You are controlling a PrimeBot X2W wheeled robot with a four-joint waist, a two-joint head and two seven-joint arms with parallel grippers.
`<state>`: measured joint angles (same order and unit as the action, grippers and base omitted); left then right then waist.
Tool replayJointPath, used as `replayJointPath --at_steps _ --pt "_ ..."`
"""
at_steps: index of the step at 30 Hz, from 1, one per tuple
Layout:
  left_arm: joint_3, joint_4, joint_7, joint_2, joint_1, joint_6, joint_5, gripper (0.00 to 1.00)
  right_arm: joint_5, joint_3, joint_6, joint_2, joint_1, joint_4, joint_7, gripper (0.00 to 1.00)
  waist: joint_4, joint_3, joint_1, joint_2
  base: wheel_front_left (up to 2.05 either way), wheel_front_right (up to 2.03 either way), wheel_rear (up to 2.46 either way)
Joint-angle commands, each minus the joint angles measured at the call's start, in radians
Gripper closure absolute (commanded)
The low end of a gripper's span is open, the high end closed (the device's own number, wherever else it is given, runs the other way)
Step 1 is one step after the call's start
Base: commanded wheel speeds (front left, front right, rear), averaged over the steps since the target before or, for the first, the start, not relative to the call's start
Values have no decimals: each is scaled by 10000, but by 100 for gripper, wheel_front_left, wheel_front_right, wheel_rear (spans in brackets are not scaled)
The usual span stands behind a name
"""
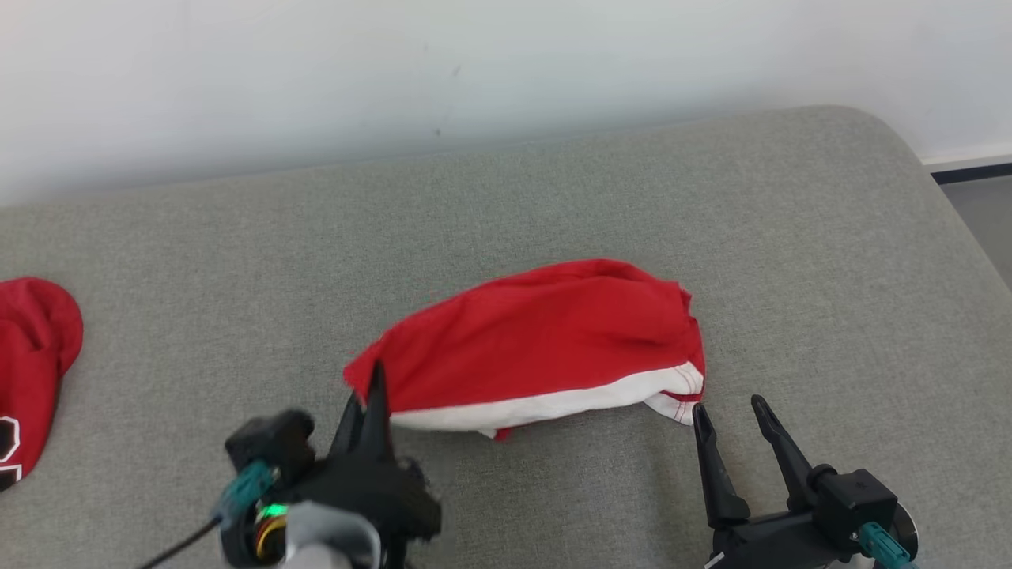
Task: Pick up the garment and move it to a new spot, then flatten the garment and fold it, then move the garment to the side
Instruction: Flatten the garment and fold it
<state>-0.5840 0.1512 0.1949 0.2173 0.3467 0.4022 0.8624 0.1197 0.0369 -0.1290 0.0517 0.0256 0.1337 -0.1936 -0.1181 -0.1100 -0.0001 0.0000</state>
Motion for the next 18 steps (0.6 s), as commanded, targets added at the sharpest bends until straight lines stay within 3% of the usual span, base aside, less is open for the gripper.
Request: replayJointPath --at_steps 1,6,7,8,18 --pt "11 -411 -107 253 -407 266 -103 100 -57 0 -34 -26 -115 -29 27 0 12 41 1 0 0 0 0" --pt "-59 -1926 -714 790 -1676 1180 19 100 -50 5 -33 -26 -169 -15 43 0 -37 76 1 0 0 0 0" --pt "-62 -1941 -854 916 -1826 1251 83 82 -41 3 -33 -25 -173 -11 45 0 -40 77 1 0 0 0 0" --pt "-13 -1902 -902 950 -1856 1291 145 0 -33 0 -34 -26 -169 -13 45 0 -38 70 1 0 0 0 0" --pt "701 513 -107 1072 -947 951 34 0 -6 207 -34 -27 14 27 52 0 -106 128 1 0 0 0 0"
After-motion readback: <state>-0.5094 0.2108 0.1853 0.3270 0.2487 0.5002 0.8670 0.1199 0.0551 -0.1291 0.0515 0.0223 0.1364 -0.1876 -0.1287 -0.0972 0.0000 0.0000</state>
